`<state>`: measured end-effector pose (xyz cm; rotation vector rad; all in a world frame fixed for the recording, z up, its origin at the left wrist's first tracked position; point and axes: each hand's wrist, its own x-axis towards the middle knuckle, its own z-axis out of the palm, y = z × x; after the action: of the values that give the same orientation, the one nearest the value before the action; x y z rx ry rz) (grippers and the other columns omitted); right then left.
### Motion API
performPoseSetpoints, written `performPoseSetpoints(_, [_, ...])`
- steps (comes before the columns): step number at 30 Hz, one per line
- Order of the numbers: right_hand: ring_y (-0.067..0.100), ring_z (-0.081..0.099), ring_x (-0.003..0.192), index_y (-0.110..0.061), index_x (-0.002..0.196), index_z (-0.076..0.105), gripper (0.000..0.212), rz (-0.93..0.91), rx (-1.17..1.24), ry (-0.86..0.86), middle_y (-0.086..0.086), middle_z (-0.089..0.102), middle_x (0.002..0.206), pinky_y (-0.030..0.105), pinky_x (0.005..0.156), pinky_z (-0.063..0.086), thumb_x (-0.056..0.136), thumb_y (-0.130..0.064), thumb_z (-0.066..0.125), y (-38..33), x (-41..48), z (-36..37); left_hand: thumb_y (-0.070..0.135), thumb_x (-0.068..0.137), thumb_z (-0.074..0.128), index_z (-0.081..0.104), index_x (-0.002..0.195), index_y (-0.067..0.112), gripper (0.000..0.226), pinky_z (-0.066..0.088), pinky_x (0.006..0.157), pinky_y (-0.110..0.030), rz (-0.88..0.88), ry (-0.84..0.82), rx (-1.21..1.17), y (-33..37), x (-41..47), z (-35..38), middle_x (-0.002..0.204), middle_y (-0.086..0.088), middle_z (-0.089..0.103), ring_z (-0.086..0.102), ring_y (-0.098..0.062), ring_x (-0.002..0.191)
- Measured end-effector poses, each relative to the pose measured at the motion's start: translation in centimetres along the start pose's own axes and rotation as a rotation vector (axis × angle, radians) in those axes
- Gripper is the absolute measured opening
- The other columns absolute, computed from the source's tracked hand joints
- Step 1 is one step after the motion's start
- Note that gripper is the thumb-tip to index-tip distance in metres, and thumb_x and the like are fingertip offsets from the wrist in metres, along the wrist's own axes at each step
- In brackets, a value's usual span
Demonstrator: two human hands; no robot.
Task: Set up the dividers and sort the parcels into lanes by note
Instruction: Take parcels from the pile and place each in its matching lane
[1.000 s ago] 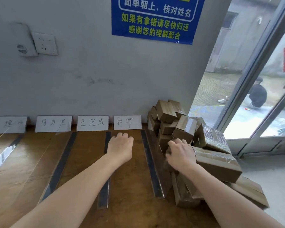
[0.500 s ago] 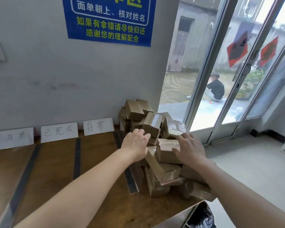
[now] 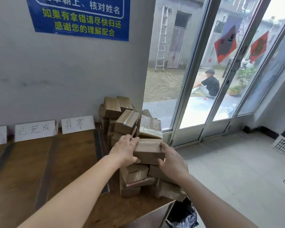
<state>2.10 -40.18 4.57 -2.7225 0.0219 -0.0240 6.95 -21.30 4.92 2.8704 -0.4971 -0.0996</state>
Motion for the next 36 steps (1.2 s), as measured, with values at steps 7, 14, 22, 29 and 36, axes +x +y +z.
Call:
performPoseSetpoints(7, [0.014,0.056,0.117,-0.034,0.147,0.035,0.063,-0.039,0.201,0.097,-0.008,0.058,0.134,0.023,0.076,0.032,0.093,-0.017,0.06,2.4,-0.1,0.3,0.062,0.069,0.072,0.026,0.149,0.028,0.098,0.027,0.112,-0.038,-0.049,0.05,0.037,-0.2,0.3,0.5,0.137,-0.001,0.036,0.027,-0.023,0.129])
performPoseSetpoints(14, [0.015,0.05,0.126,-0.037,0.147,0.031,0.088,-0.053,0.072,0.04,-0.008,0.057,0.132,0.034,0.1,0.038,0.071,-0.068,0.062,4.5,0.6,1.9,0.055,0.065,0.079,0.032,0.143,0.027,0.095,0.037,0.107,-0.038,-0.078,0.086,-0.217,-0.3,-0.4,1.7,0.127,0.001,0.028,0.033,-0.02,0.126])
performPoseSetpoints(22, [0.017,0.026,0.142,-0.038,0.153,0.013,0.112,-0.095,-0.175,-0.112,-0.01,0.031,0.153,0.039,0.115,0.019,0.061,-0.064,0.073,6.5,1.2,2.7,0.055,0.065,0.08,0.032,0.145,0.028,0.097,0.039,0.107,-0.038,-0.022,0.105,-0.267,-0.9,0.3,1.7,0.131,0.003,0.027,0.03,-0.017,0.128])
performPoseSetpoints(29, [0.016,0.031,0.138,-0.034,0.151,0.025,0.093,-0.09,-0.141,-0.057,-0.007,0.038,0.143,0.035,0.112,0.021,0.073,-0.053,0.072,6.7,1.8,2.4,0.054,0.064,0.082,0.034,0.144,0.029,0.096,0.041,0.106,-0.038,-0.009,0.116,-0.319,-1.4,0.3,1.8,0.128,0.005,0.028,0.033,-0.016,0.125])
performPoseSetpoints(36, [0.019,0.02,0.146,-0.032,0.154,0.015,0.11,-0.023,-0.202,-0.167,-0.002,0.024,0.158,0.047,0.117,0.013,0.066,-0.058,0.077,7.6,1.8,2.7,0.053,0.064,0.083,0.035,0.143,0.029,0.096,0.04,0.106,-0.036,-0.007,0.12,-0.328,-1.8,0.0,2.0,0.127,0.006,0.028,0.033,-0.014,0.125])
